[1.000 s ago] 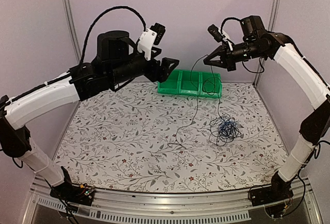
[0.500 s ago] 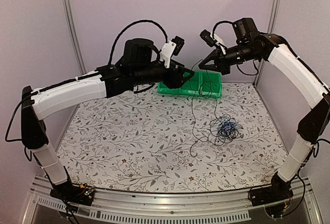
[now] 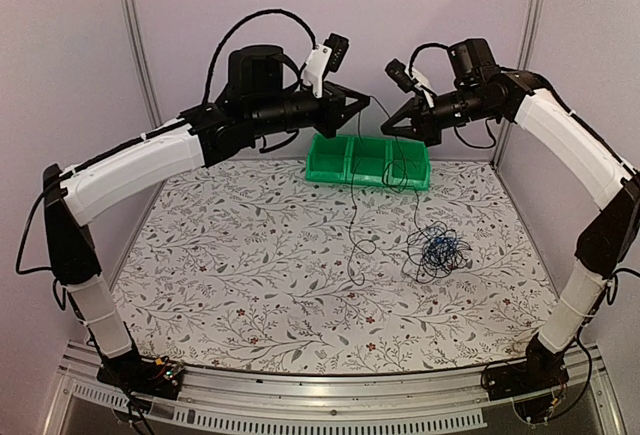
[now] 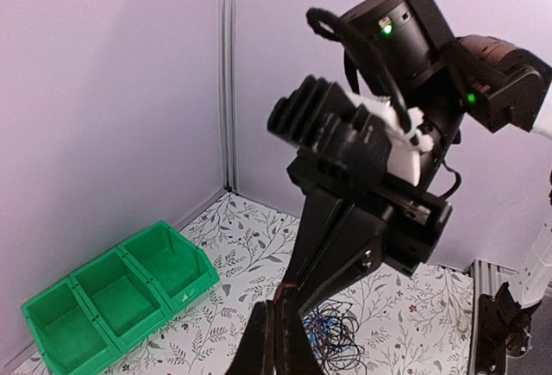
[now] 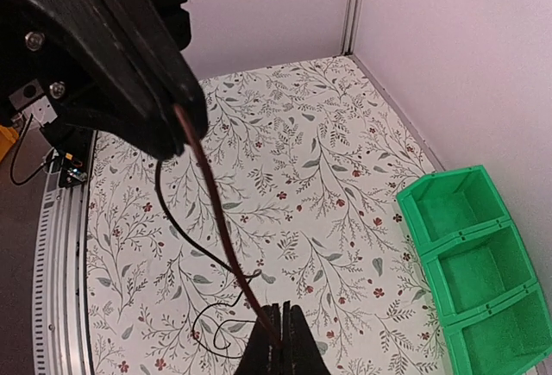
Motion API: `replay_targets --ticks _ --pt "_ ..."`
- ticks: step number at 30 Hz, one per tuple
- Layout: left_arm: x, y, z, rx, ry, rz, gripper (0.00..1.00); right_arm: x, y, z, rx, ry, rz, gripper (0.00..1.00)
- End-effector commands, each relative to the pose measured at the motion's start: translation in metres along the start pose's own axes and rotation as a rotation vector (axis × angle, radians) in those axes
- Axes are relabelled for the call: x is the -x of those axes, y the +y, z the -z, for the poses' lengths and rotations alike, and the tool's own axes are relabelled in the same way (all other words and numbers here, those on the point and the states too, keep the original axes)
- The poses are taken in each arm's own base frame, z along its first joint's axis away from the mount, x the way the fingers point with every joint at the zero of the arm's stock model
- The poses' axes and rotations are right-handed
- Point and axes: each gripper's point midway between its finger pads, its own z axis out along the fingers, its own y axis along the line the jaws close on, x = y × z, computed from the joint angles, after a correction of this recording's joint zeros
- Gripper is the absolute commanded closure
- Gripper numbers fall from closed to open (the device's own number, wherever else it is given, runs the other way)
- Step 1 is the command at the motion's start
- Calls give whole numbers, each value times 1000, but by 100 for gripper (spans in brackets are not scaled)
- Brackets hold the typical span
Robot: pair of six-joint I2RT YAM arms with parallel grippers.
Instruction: Untangle the cables
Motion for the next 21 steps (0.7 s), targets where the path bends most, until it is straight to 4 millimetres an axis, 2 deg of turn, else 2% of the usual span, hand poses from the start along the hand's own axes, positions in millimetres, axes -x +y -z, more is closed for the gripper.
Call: replay_targets --ticks 1,3,5,8,9,11,14,18,21 --pt "54 -3 13 15 -123 -40 100 -21 -14 -26 17 -29 -35 96" --pt "81 -5 23 43 -184 -59 100 -46 -23 -38 24 -41 -113 89" --pt "104 -7 33 69 -232 -77 100 -63 -28 -49 56 -58 -179 88" --pt "135 -13 46 90 -292 -92 100 -92 -31 -75 121 -29 -273 87" --pt "143 -14 50 95 -305 -94 100 -102 -31 -83 142 -18 -299 88" --pt "159 -17 56 101 -331 -98 100 -120 -35 -97 153 2 -348 100" --pt "179 -23 67 118 -373 -114 100 -149 -45 -110 143 46 -406 100" --pt "205 -22 84 185 -432 -156 100 -203 -65 -108 102 98 -522 100" --pt "218 -22 95 224 -468 -187 100 -246 -72 -99 64 141 -618 100"
